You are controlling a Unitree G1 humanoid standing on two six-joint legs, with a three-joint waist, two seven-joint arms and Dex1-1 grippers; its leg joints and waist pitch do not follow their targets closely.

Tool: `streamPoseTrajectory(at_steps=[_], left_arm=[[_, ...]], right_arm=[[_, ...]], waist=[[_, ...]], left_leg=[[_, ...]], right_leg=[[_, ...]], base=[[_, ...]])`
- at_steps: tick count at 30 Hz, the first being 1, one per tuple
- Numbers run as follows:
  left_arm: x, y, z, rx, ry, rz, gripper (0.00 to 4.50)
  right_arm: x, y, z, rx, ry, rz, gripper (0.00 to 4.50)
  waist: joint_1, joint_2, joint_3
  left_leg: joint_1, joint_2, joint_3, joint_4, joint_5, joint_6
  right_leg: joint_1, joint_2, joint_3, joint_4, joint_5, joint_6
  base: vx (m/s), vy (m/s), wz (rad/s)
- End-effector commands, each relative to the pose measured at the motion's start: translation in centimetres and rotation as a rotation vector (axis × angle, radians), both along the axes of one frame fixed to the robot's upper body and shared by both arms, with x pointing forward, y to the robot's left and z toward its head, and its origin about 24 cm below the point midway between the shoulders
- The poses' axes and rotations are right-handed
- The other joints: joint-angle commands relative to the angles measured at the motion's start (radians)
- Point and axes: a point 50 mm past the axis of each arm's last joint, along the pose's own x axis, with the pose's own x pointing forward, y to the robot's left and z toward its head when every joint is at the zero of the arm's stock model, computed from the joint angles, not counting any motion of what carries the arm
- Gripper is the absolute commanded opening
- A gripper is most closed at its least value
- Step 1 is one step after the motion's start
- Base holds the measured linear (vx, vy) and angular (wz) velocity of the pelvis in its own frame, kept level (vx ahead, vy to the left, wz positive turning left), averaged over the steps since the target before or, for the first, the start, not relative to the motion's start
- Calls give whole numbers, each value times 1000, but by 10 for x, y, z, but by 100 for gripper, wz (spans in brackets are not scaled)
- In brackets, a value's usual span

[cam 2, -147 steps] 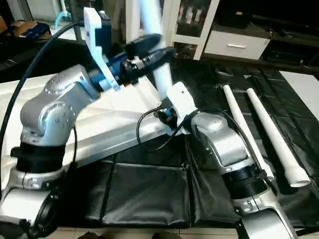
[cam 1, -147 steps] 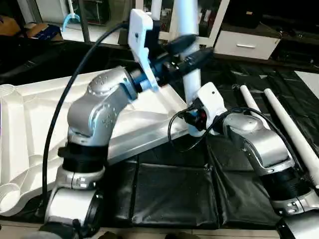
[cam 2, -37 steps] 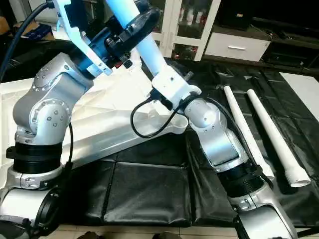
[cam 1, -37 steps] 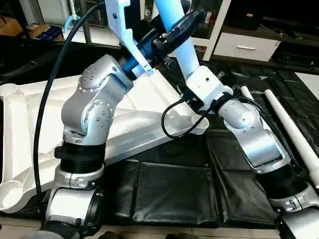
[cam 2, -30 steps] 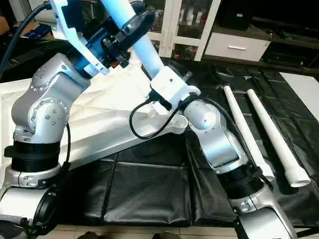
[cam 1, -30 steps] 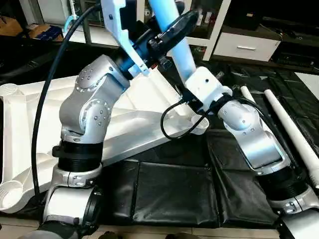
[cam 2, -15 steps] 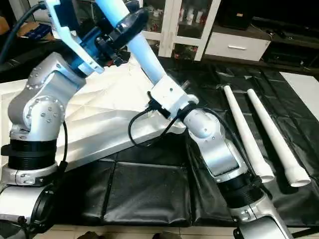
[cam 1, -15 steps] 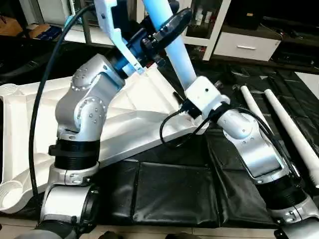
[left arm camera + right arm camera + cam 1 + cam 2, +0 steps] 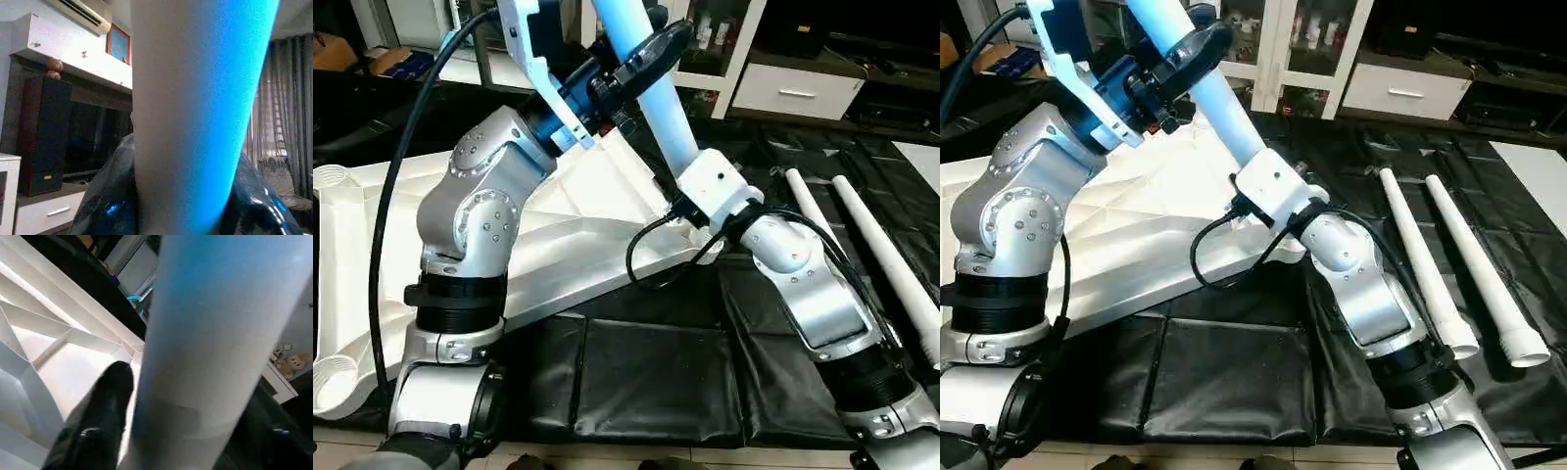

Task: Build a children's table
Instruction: Insert table leg to table base

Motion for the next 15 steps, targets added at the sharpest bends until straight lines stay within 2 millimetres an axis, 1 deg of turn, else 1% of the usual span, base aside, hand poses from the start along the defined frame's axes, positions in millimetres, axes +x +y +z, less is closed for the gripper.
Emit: streamPoseTrajectory(at_steps=[1, 2, 5, 6, 8, 9, 12, 13, 14, 15], left_arm=[[-4, -4, 11, 12, -55, -15, 164], [-3, -4, 11, 12, -55, -12, 164], [-3, -3, 11, 14, -58, -10, 164], [-3, -3, 12, 14, -58, -10, 164], [-3, -3, 12, 20, -61, -9, 164], [-3, -3, 11, 21, -61, -8, 164], [-2, -3, 12, 25, -67, 10, 164], [2, -1, 12, 27, -54, 69, 164], [2, 0, 12, 20, -48, 68, 220], [3, 1, 12, 14, -39, 65, 234]], right_arm=[[0, -6, -3, 16, 17, -7, 237], [0, -6, -3, 17, 18, -6, 222], [-1, -5, -3, 18, 18, -2, 216], [-1, -5, -3, 18, 18, -1, 204], [-1, -5, -3, 19, 18, -1, 201], [-1, -5, -3, 19, 18, -1, 199], [0, -5, -3, 20, 15, -3, 196], [0, -5, -3, 22, 13, -4, 196], [0, -5, -3, 23, 12, -6, 195], [0, -5, -3, 24, 12, -6, 195]], waist=[[-3, 26, -77], [-3, 26, -77], [-3, 26, -76], [-3, 26, -77], [-3, 27, -76], [-3, 26, -81], [-3, 27, -81], [-3, 27, -81], [-2, 27, -84], [-2, 27, -83]], left_leg=[[21, 40, -20, -71, -189, -34], [20, 40, -21, -72, -188, -34], [21, 40, -20, -72, -189, -34], [20, 40, -21, -72, -188, -35], [21, 40, -21, -72, -189, -36], [21, 40, -21, -71, -185, -37], [20, 40, -20, -71, -176, -35], [20, 40, -20, -71, -177, -35], [22, 42, -21, -70, -174, -35], [19, 40, -20, -70, -170, -34]], right_leg=[[52, -60, 46, -59, -141, -179], [52, -59, 46, -59, -141, -178], [51, -59, 46, -59, -141, -178], [52, -59, 46, -58, -141, -179], [52, -60, 46, -58, -142, -178], [54, -60, 46, -57, -136, -180], [54, -60, 46, -56, -121, -184], [54, -60, 46, -56, -122, -184], [55, -60, 46, -54, -117, -186], [56, -61, 46, -55, -116, -187]], base=[[0, 0, 0], [0, 0, 0], [0, 0, 0], [0, 0, 0], [0, 0, 0], [0, 0, 0], [0, 0, 0], [0, 0, 0], [0, 0, 0], [0, 0, 0]])
